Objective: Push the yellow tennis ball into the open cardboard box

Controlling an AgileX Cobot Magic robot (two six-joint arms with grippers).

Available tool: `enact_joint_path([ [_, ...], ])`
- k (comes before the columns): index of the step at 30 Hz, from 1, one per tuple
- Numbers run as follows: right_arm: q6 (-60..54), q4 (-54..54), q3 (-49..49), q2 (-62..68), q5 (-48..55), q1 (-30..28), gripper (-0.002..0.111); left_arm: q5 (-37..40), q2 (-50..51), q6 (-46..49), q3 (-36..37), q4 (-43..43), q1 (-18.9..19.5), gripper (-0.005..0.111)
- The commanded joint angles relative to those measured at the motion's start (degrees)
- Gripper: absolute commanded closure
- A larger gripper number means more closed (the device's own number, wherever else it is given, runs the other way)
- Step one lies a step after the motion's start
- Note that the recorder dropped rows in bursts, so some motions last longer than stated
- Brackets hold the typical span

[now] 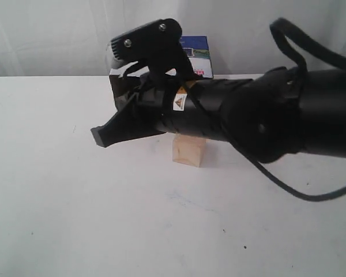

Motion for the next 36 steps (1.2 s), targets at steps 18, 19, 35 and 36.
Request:
enact_joint_path([
  [18,-2.06,2.56,19.04,-29.41,7.93,-14.02,0.108,1.92,-0.28,0.26,0.30,0.00,-0.34,0.107],
  [19,-2.06,2.23,21.61,-34.41,9.23,-16.09,0.108,1.92,-0.28,0.26,0.30,0.00,-0.34,0.107],
  [35,-2.06,-5.67,56.39,-80.56,4.16,-28.12,0.108,1.92,-0.28,0.26,0.30,0.00,-0.34,0.107],
  [36,-2.06,-5.67,56.86,-81.54,4.16,-28.12,0.108,1.92,-0.28,0.26,0.30,0.00,-0.34,0.107],
])
